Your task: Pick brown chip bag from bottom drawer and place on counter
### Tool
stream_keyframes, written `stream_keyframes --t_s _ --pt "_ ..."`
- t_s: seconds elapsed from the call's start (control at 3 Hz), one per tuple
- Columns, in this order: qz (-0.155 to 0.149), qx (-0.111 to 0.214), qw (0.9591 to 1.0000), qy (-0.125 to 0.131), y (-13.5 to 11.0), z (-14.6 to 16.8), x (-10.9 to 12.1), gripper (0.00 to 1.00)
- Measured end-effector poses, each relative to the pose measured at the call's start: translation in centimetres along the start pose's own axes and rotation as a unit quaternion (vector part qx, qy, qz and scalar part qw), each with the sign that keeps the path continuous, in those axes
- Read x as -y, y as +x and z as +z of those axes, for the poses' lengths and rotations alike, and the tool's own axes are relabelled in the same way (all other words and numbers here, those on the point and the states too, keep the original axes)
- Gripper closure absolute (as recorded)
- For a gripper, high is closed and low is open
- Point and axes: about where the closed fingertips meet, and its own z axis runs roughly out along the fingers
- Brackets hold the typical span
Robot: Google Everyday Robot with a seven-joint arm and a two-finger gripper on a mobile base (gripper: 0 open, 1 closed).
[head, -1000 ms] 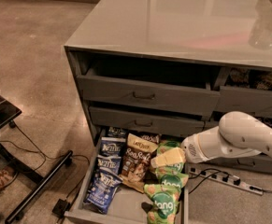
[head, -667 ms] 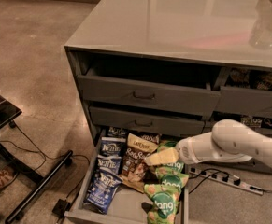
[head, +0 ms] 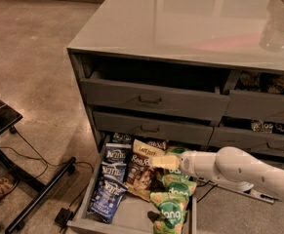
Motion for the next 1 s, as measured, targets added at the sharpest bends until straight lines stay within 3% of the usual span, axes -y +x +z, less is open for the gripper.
stream_keyframes --t_s 0.33,0.67,1.0 --pt "-0.001 0.03 0.9992 0.025 -1.7 0.1 1.1 0.0" --pt "-0.001 0.03 0.9992 0.025 -1.7 0.1 1.1 0.0" --pt "0.014 0.053 0.9983 0.02 -2.1 1.1 2.3 0.0"
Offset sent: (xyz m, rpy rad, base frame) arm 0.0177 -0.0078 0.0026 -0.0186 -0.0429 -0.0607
